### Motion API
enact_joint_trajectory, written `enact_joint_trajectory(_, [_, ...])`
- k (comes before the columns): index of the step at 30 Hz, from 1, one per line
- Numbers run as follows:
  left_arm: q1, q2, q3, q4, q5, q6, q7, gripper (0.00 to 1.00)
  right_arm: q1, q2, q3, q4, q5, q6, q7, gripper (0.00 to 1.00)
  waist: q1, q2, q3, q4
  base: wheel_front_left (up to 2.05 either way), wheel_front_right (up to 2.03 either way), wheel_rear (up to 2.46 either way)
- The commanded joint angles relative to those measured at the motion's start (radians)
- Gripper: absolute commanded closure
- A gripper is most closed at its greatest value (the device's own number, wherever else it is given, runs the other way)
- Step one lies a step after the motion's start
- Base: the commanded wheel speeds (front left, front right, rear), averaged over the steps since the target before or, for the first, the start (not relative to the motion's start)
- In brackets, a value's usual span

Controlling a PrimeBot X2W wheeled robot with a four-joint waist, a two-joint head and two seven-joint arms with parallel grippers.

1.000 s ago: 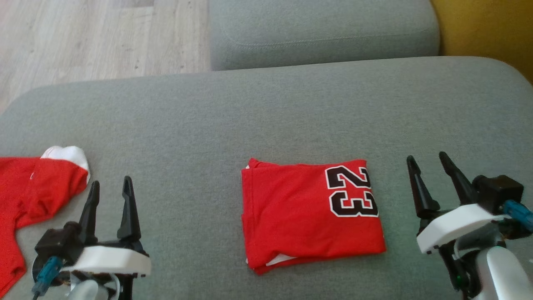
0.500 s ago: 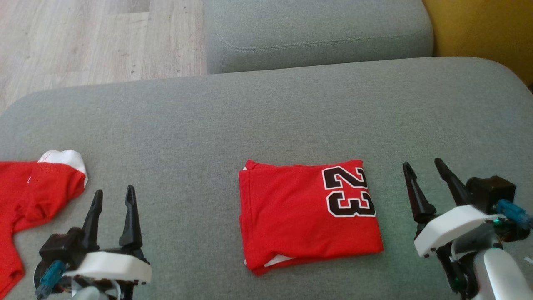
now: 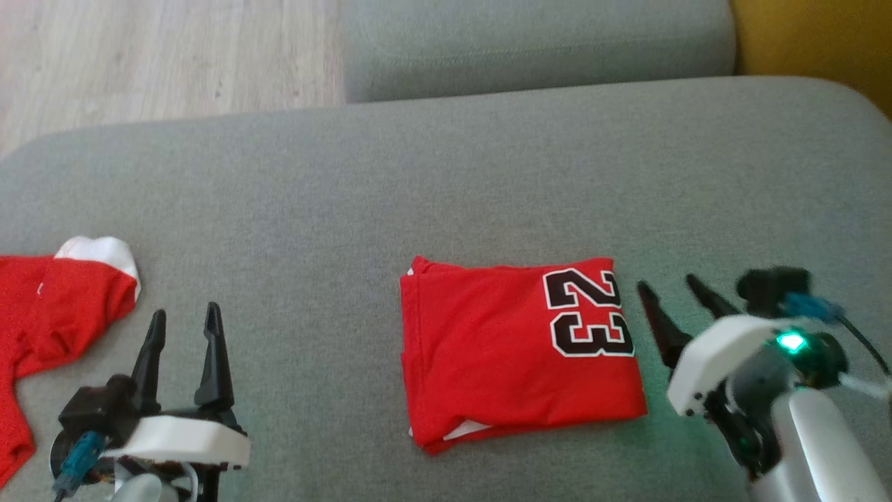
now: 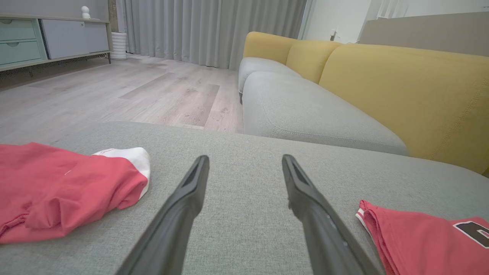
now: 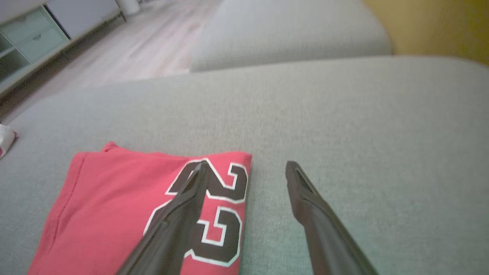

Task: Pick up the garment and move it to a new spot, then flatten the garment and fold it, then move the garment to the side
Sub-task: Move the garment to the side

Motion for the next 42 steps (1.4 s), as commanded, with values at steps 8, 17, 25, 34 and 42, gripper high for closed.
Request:
enact_joint_trajectory(8, [-0.093,0.025,0.028,-0.043,0.011,0.004,-0.002,0.0,-0.129,0.036,0.028,0.117,0.031,0.007,0.235,0.0,0.0,0.0,0.071,0.028,0.0,0.0,0.0])
enact_joint_trajectory(17, [-0.114,0.023,0.02,-0.035,0.013,0.002,-0.006,0.0,-0.154,0.058,0.12,0.229,0.116,0.007,0.363,0.0,0.0,0.0,0.093,0.038,0.0,0.0,0.0])
enact_joint_trajectory(25, [-0.12,0.021,0.02,-0.031,0.009,0.0,-0.01,0.0,-0.2,-0.051,0.212,0.189,0.14,0.007,0.35,1.0,0.0,0.0,0.096,0.02,0.0,0.0,0.0])
enact_joint_trajectory(34, [-0.141,0.028,0.025,-0.064,0.02,0.001,-0.019,0.0,-0.435,-0.32,0.394,0.114,0.124,0.007,0.355,1.0,0.0,0.0,0.15,-0.068,0.0,0.0,0.0])
enact_joint_trajectory(42, [-0.225,0.017,0.01,-0.088,0.044,-0.004,-0.021,0.0,-0.638,-0.536,0.427,0.194,0.116,0.007,0.273,1.0,0.0,0.0,0.246,-0.175,0.0,0.0,0.0])
